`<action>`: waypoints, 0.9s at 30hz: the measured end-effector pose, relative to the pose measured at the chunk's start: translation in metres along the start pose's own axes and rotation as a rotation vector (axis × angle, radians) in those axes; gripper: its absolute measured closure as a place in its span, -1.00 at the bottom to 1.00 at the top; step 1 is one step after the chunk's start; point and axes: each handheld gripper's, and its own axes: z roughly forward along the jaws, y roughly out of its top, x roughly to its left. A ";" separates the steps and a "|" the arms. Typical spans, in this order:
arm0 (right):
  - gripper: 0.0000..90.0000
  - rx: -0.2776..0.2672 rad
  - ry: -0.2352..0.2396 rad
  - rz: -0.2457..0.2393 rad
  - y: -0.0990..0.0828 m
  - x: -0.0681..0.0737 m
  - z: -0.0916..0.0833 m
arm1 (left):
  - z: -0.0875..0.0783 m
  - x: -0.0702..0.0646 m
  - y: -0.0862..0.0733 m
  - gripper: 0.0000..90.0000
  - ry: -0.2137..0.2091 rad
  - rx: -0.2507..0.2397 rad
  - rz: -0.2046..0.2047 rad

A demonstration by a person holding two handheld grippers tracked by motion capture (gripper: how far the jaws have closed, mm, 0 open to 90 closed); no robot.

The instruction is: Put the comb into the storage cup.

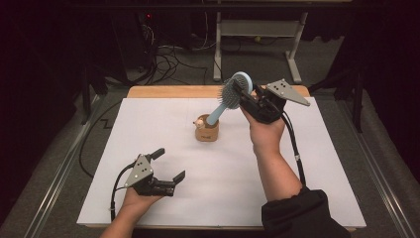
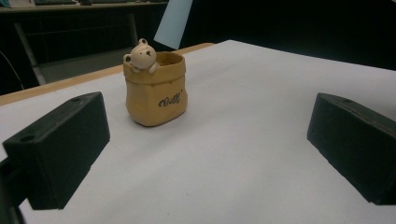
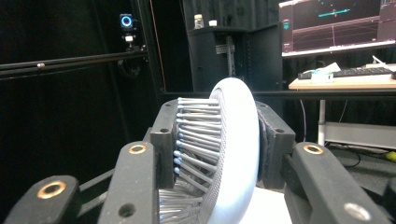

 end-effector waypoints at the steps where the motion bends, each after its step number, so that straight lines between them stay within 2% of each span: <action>1: 0.32 0.000 -0.001 -0.002 0.000 0.001 0.002 | 0.000 0.000 0.000 -1.00 0.000 0.000 -0.001; 12: 0.32 0.013 -0.010 -0.006 -0.008 0.002 0.019 | 0.000 0.001 0.000 -1.00 0.000 0.000 0.001; 17: 0.32 0.003 -0.020 -0.006 -0.011 0.003 0.022 | -0.001 0.002 0.000 -1.00 0.005 -0.001 -0.002; 27: 0.32 0.025 -0.028 -0.005 -0.017 0.002 0.028 | -0.002 0.002 0.000 -1.00 0.003 -0.004 -0.003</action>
